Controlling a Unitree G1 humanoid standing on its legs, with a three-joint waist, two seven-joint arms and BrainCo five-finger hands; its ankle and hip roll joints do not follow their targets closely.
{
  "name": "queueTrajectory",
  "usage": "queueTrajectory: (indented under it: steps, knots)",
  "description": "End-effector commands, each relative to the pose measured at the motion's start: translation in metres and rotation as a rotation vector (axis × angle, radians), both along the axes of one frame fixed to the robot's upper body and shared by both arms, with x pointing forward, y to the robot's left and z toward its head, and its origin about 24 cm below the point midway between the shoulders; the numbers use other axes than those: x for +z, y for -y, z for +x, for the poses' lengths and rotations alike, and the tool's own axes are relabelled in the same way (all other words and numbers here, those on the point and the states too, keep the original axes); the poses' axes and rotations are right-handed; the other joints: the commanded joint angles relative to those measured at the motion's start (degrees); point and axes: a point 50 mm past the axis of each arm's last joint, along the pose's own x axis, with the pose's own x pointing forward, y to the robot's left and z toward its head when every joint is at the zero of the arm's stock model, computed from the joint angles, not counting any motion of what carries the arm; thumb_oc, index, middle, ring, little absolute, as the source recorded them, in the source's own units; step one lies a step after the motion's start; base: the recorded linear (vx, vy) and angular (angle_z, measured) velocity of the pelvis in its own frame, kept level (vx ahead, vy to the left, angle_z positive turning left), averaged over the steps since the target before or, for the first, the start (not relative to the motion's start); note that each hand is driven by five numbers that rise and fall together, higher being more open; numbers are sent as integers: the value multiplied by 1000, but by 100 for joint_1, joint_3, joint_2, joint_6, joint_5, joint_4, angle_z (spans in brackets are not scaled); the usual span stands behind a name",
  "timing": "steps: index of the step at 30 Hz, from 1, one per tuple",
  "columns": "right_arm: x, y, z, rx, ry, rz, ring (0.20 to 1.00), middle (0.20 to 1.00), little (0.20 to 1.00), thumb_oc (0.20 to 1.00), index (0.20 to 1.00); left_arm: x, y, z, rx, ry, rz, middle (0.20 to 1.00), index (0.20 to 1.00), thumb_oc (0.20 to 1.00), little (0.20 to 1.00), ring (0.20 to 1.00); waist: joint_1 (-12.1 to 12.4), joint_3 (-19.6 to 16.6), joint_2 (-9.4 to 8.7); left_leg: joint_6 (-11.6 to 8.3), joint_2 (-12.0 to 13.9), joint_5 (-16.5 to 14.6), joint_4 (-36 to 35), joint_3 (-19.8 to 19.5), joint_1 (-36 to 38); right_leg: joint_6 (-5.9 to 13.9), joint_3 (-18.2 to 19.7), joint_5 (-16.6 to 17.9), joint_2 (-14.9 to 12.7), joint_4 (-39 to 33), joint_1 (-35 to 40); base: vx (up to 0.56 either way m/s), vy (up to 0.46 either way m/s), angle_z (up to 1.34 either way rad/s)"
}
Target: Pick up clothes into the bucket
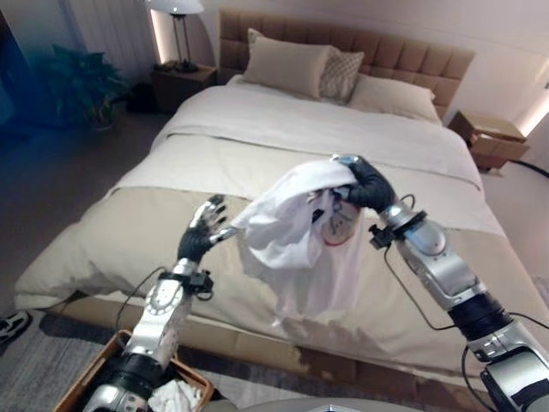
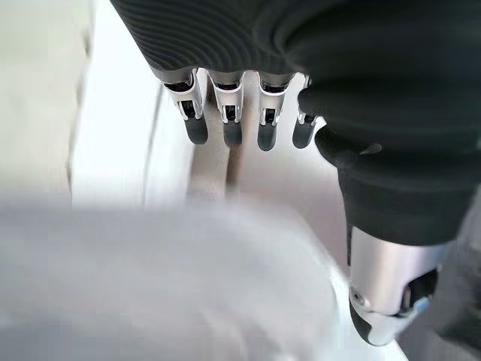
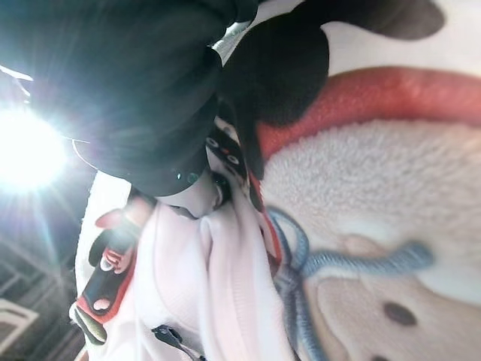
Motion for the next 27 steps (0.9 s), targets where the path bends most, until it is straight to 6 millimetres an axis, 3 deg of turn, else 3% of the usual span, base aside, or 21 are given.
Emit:
queueTrajectory:
  steps: [1,11,17,22,23,24,25,27]
  knots:
    - [43,-16,-2,106,140,114,200,200,200,200,200,35,16,19,-142,133,5,1000,1000,1000,1000,1000,58,-179,-1,41,206,-294,268,-226,-11,295,20,-94,-266,491,-76,0,0,0]
    - [42,-41,-6,229,98,158,200,200,200,200,200,-4,69,20,-426,-167,-214,1000,1000,1000,1000,1000,-155,-321,31,55,194,-319,212,-146,93,335,128,-25,-260,452,-88,12,3,-3]
    - [43,-49,-5,277,85,163,200,200,200,200,200,-30,87,2,-628,-345,-273,1000,1000,1000,1000,1000,-276,-383,37,53,196,-349,191,-79,143,354,222,-13,-261,447,-128,12,5,-5]
    - [43,-47,-2,283,71,178,200,200,200,200,200,-42,89,-10,-688,-393,-285,1000,1000,1000,1000,1000,-302,-418,39,55,194,-366,195,-44,158,348,256,-21,-259,451,-149,10,-1,-9]
    - [44,-47,-2,285,74,179,200,200,200,200,200,-43,90,-11,-696,-396,-280,586,586,586,586,586,-303,-416,37,54,197,-363,194,-41,160,349,254,-17,-259,448,-147,0,-5,-13]
    - [44,-47,-2,285,74,179,200,200,200,200,200,-43,90,-11,-696,-396,-280,586,586,586,586,586,-303,-416,37,54,197,-363,194,-41,160,349,254,-17,-259,448,-147,1,-4,-8]
    - [45,-46,-1,280,76,184,200,200,200,200,200,-46,91,-12,-698,-397,-270,200,200,200,200,200,-312,-421,38,55,196,-365,195,-39,161,345,260,-16,-262,454,-150,0,0,0]
    - [46,-47,0,277,77,199,200,200,200,200,200,-48,93,-12,-693,-399,-275,200,200,200,200,200,-316,-428,39,56,199,-369,207,-35,162,340,265,-19,-258,458,-148,0,0,0]
